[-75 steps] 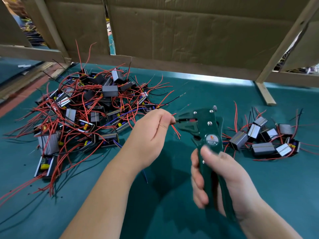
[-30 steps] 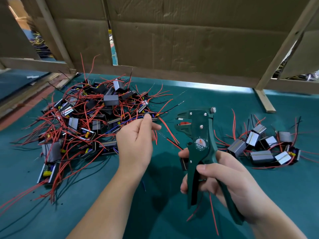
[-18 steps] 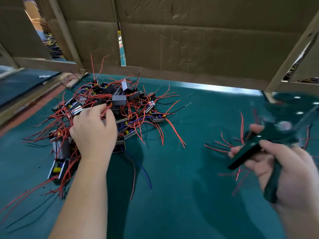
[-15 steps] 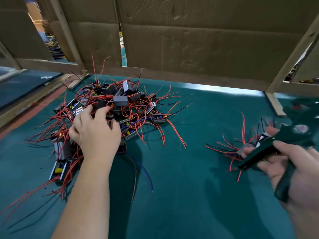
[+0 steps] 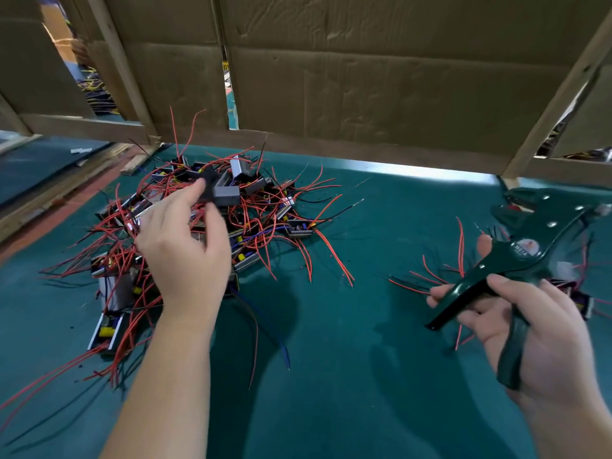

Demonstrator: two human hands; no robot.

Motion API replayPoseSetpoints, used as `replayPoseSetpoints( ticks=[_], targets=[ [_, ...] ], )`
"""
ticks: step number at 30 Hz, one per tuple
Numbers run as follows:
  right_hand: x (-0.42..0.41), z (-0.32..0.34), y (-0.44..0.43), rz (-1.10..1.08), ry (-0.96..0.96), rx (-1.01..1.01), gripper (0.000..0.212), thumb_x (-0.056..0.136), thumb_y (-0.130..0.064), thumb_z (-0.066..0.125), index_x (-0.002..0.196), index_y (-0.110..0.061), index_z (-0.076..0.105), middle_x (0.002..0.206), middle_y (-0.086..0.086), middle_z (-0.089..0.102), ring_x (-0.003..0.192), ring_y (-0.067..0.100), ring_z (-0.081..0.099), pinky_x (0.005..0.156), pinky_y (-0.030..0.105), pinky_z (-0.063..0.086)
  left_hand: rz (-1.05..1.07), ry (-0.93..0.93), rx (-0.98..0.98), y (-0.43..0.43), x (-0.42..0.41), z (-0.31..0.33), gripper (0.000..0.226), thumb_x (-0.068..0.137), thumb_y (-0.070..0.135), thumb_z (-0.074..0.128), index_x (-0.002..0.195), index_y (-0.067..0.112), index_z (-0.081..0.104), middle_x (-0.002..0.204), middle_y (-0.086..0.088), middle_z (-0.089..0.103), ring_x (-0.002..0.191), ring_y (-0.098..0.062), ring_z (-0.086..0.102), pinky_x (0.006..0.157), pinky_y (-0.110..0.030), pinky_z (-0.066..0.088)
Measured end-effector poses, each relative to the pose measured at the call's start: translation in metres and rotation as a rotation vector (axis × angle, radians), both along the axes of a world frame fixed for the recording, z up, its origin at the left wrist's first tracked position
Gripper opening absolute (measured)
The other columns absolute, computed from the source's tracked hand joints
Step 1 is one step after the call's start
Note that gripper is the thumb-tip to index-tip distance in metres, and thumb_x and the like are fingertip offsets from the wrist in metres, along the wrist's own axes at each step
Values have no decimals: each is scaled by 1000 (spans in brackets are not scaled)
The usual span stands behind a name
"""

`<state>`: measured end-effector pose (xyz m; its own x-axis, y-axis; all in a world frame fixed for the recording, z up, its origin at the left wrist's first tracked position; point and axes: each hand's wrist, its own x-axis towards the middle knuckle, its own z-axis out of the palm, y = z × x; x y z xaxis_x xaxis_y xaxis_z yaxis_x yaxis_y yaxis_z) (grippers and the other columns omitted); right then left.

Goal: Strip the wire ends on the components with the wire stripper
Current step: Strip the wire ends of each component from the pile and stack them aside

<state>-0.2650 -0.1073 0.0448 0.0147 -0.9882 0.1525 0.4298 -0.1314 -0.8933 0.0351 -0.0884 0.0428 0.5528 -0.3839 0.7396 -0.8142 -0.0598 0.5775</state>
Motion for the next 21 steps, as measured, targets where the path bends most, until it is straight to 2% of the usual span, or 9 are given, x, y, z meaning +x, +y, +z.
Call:
replayPoseSetpoints(
  ticks=[2,3,6,9,14,16,18,19,21],
  targets=[
    [2,1,1,30,17,-1,21,84,-6,47,105,-2,45,82,2,68,74,51,65,73,63,54,-229,-133,-118,0,-11,2,31,90,10,58,119,3,65,118,-3,63,111,-16,54,101,-32,38],
    [3,1,2,46,20,-1,26,81,-10,49,105,-1,46,93,4,68,74,50,65,73,62,54,-334,-147,-129,-1,-19,1,31,90,11,59,119,4,64,118,0,63,110,-15,56,101,-31,40],
    [5,1,3,80,11,0,36,78,-12,50,112,-2,49,129,10,59,73,47,66,71,60,55,-616,86,-53,-5,-41,-2,26,89,10,61,114,12,68,112,8,67,105,-8,62,96,-22,44],
    [6,-3,4,111,7,7,29,79,-11,48,107,-2,52,128,5,62,72,43,67,70,58,55,-796,366,72,-7,-43,-8,26,90,4,58,101,22,73,97,11,73,93,-4,67,86,-15,46],
    [7,-2,4,139,-8,23,20,78,-8,49,97,-5,53,123,4,66,71,42,67,72,58,56,-920,586,126,-7,-36,-7,30,89,-2,57,95,22,74,95,4,75,94,-9,69,84,-16,48],
    [6,-2,5,152,-36,37,18,79,-7,46,91,-8,59,116,6,68,70,44,67,71,59,56,-929,645,117,-5,-33,-4,24,84,3,58,90,18,75,93,2,76,92,-10,69,82,-15,47],
    [7,-1,6,153,-64,40,22,80,-8,43,81,-12,65,125,7,65,70,45,66,70,59,56,-867,591,149,0,-27,0,21,80,14,55,79,15,77,80,-2,76,79,-13,69,74,-17,48],
    [7,-1,6,151,-72,40,23,80,-7,43,79,-12,65,130,7,62,70,45,66,70,59,56,-767,487,201,2,-23,0,25,79,23,54,70,15,76,69,-4,73,72,-18,67,73,-26,48],
    [9,0,7,146,-76,46,21,80,-7,42,80,-10,64,134,7,59,69,45,66,69,58,56,-348,151,409,2,-15,-4,41,80,41,47,50,19,65,52,0,62,69,-25,59,84,-40,41]
  ],
)
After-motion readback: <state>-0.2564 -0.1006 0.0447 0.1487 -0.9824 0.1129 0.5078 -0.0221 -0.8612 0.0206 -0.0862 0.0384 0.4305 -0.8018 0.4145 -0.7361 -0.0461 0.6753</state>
